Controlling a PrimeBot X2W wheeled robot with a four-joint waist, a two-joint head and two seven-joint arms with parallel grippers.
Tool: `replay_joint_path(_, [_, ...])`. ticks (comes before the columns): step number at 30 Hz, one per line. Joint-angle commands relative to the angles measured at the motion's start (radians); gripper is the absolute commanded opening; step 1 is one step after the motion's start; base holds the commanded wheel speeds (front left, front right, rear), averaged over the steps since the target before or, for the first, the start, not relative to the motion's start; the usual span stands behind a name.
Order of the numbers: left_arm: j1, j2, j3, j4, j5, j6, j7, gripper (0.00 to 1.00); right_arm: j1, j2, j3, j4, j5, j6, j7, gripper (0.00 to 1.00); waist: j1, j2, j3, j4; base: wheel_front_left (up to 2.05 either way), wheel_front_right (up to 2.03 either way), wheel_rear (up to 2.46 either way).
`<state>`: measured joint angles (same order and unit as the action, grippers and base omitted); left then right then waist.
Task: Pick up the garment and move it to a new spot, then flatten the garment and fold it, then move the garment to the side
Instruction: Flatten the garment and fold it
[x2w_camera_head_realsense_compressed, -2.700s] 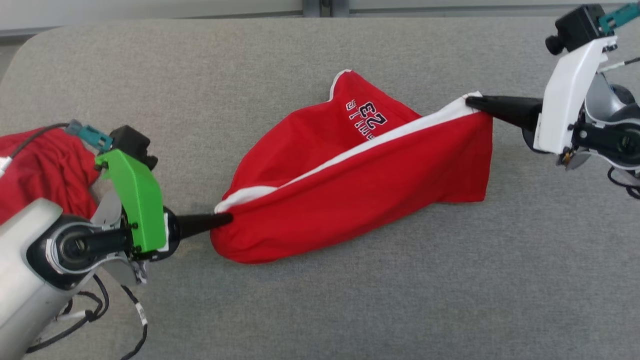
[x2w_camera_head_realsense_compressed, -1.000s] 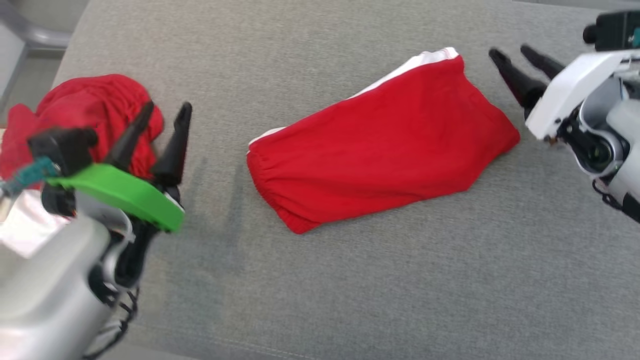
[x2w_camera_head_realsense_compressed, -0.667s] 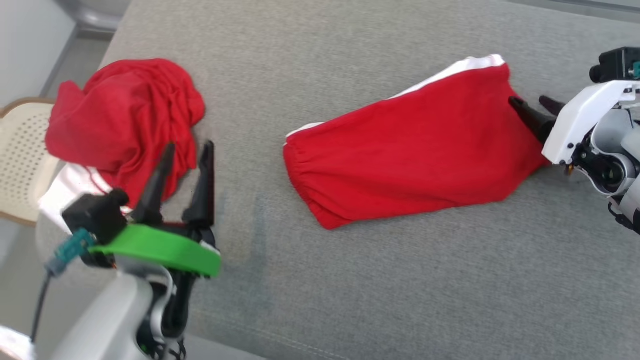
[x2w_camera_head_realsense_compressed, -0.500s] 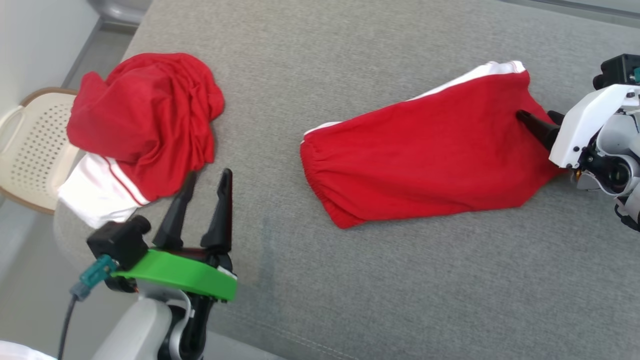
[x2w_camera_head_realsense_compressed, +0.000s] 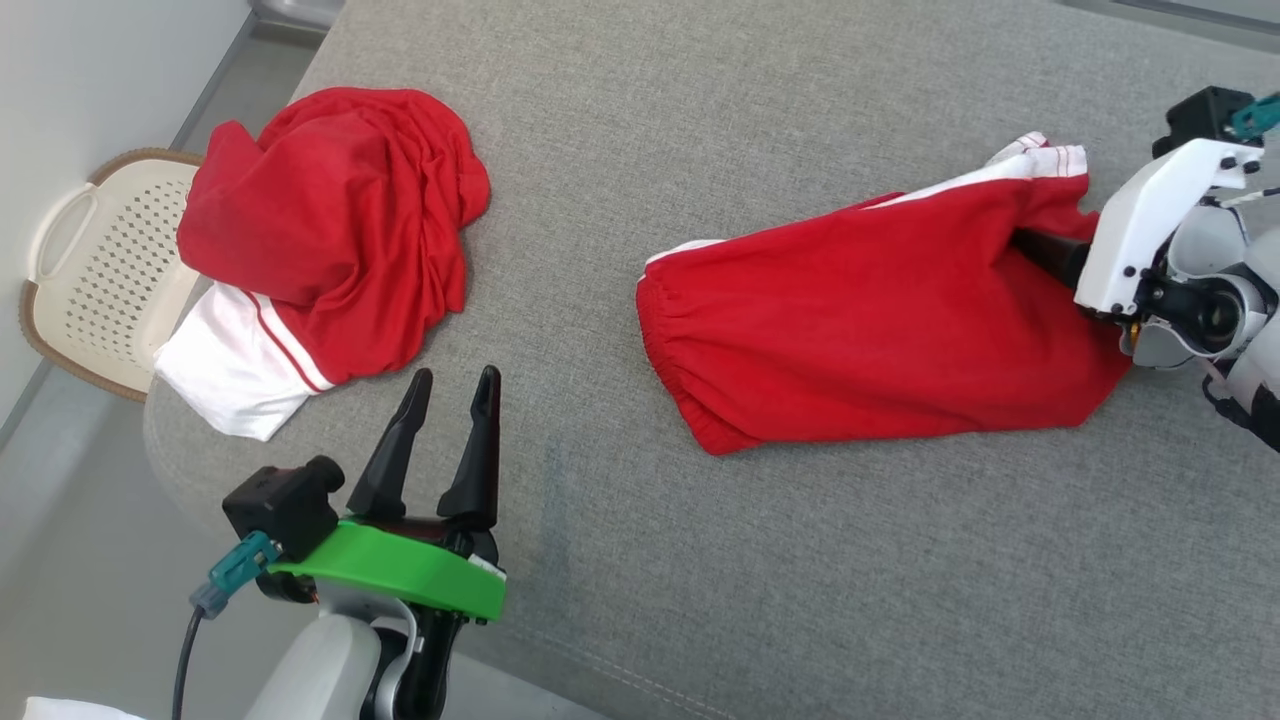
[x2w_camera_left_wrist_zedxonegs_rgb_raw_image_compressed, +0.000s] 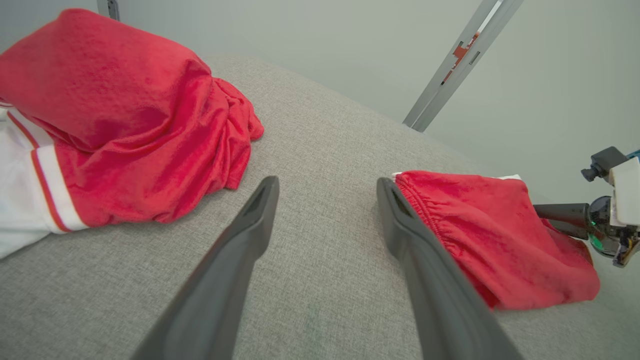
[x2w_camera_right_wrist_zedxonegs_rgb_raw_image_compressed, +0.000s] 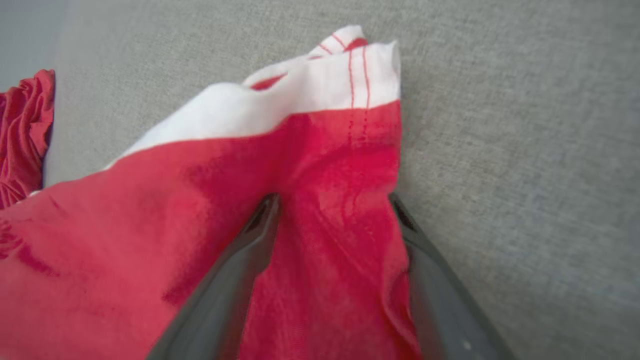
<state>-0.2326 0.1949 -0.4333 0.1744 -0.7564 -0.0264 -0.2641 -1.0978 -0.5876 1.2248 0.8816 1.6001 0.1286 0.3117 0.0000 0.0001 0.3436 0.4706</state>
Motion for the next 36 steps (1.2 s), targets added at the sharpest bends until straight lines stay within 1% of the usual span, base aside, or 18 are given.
replay_joint_path(1, [0.016, -0.011, 0.005, 0.009, 0.007, -0.011, 0.0, 1.0, 0.051, 0.041, 0.031, -0.013, 0.002, 0.004, 0.043, 1.0, 0.0, -0.0001, -0.005, -0.006, 0.0, 0.0, 0.0])
replay_joint_path(2, [0.015, -0.017, 0.009, 0.013, 0.011, -0.016, 0.0, 1.0, 0.047, 0.043, 0.033, -0.013, -0.01, 0.004, 0.047, 0.77, 0.0, -0.0001, -0.007, -0.009, 0.0, 0.0, 0.0])
replay_joint_path(3, [0.014, -0.02, 0.012, 0.016, 0.015, -0.019, 0.0, 1.0, 0.042, 0.044, 0.034, -0.013, -0.017, 0.004, 0.045, 0.43, 0.0, -0.0001, -0.007, -0.011, 0.0, 0.0, 0.0])
replay_joint_path(4, [0.013, -0.024, 0.016, 0.021, 0.02, -0.024, 0.0, 1.0, 0.039, 0.046, 0.033, -0.012, -0.024, 0.004, 0.04, 0.24, 0.0, -0.0001, -0.008, -0.013, 0.0, 0.0, 0.0])
replay_joint_path(5, [0.012, -0.027, 0.018, 0.025, 0.023, -0.028, 0.0, 1.0, 0.033, 0.047, 0.034, -0.01, -0.037, 0.004, 0.027, 0.0, 0.0, -0.0001, -0.009, -0.014, 0.0, 0.0, 0.0])
replay_joint_path(11, [0.021, -0.038, 0.037, 0.044, 0.049, -0.042, 0.0, 1.0, 0.01, 0.05, 0.026, 0.014, -0.088, 0.002, -0.1, 0.0, 0.0, -0.0001, -0.028, -0.033, 0.0, 0.0, 0.0])
replay_joint_path(16, [0.034, -0.04, 0.063, 0.044, 0.072, -0.043, 0.0, 1.0, 0.017, 0.048, 0.012, 0.008, -0.094, 0.002, -0.189, 0.0, 0.0, -0.0001, -0.056, -0.068, 0.0, 0.0, 0.0])
replay_joint_path(22, [0.053, -0.04, 0.077, 0.047, 0.104, -0.043, 0.0, 1.0, 0.055, 0.048, -0.006, -0.008, -0.077, 0.002, -0.277, 0.0, 0.0, -0.0001, -0.1, -0.139, 0.0, 0.0, 0.0])
replay_joint_path(26, [0.065, -0.027, 0.083, 0.048, 0.121, -0.038, 0.0, 1.0, 0.097, 0.042, -0.017, -0.02, -0.06, 0.002, -0.317, 0.0, 0.0, -0.0001, -0.129, -0.197, 0.0, 0.0, 0.0])
replay_joint_path(31, [0.08, -0.01, 0.095, 0.038, 0.15, -0.026, 0.0, 1.0, 0.145, 0.018, -0.03, -0.041, -0.051, 0.002, -0.379, 0.0, 0.0, -0.0001, -0.155, -0.27, 0.0, 0.0, 0.0])
replay_joint_path(36, [0.094, -0.003, 0.101, 0.025, 0.18, -0.016, 0.0, 1.0, 0.185, -0.013, -0.039, -0.05, -0.047, 0.002, -0.432, 0.0, 0.0, -0.0001, -0.166, -0.329, 0.0, 0.0, 0.0])
